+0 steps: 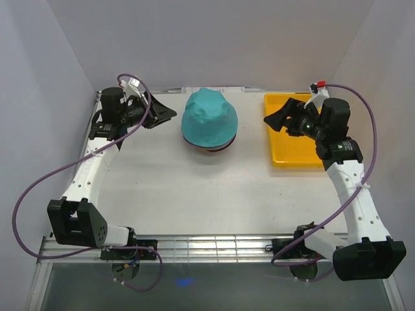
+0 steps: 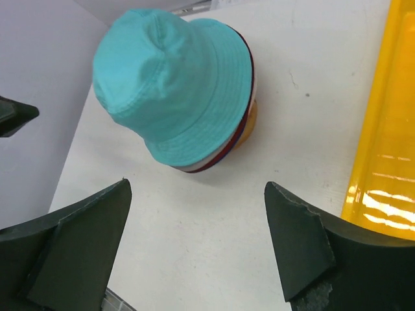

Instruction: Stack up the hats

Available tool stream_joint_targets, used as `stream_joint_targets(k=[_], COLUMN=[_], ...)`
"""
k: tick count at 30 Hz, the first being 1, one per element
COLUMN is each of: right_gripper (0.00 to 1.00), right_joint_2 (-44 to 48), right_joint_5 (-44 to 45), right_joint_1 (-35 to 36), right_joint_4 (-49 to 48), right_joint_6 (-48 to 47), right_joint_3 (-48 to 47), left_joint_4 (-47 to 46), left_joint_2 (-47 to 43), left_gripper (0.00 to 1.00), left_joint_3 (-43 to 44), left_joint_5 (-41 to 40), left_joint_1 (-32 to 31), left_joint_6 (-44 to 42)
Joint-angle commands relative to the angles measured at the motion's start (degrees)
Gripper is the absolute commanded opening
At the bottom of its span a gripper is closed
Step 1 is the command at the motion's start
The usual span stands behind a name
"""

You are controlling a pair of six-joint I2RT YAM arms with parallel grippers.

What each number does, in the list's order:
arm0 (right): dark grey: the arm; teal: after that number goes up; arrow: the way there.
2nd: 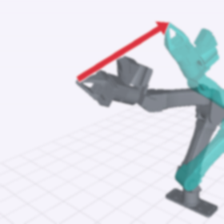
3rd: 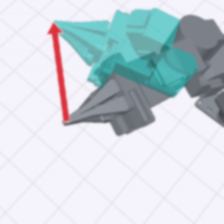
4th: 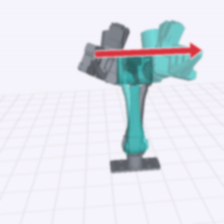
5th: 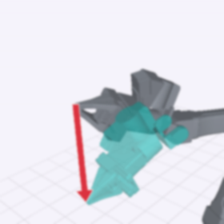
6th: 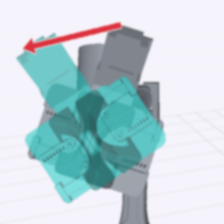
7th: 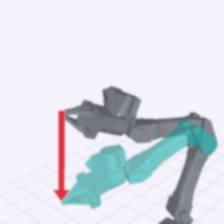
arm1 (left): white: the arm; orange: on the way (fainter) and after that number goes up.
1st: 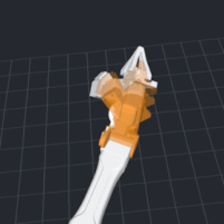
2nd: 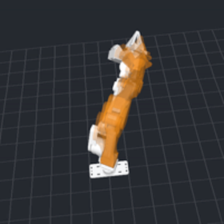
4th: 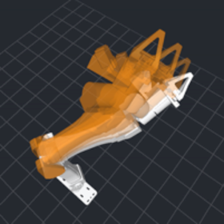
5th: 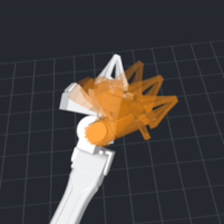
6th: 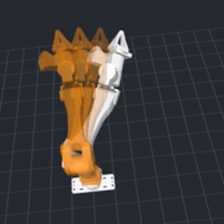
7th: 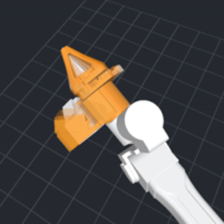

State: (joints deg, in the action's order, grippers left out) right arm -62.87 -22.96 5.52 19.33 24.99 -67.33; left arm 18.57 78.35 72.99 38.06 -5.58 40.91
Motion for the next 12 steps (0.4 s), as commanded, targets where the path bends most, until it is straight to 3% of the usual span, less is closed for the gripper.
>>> stream_joint_targets(k=[1,11,12], right_gripper=[0.89,0.91,0.95], right_joint_2=[2.13,2.23,2.23], right_joint_5=[3.01,0.82,0.64], right_joint_1=[-0.07,-0.07,0.02], right_joint_4=[2.55,1.24,1.06], right_joint_6=[-3.02,-2.76,-2.5], right_joint_3=[3.08,5.45,5.54], left_joint_4=[2.17,3.14,3.23], left_joint_2=[-2.85,-4.08,-4.25], left_gripper=[0.55,0.55,0.55], left_joint_3=[-1.36,-2.24,-2.33], left_joint_5=[3.15,3.42,3.33], left_joint_1=[0.31,0.31,0.22], left_joint_6=[-2.23,-3.46,-3.64])
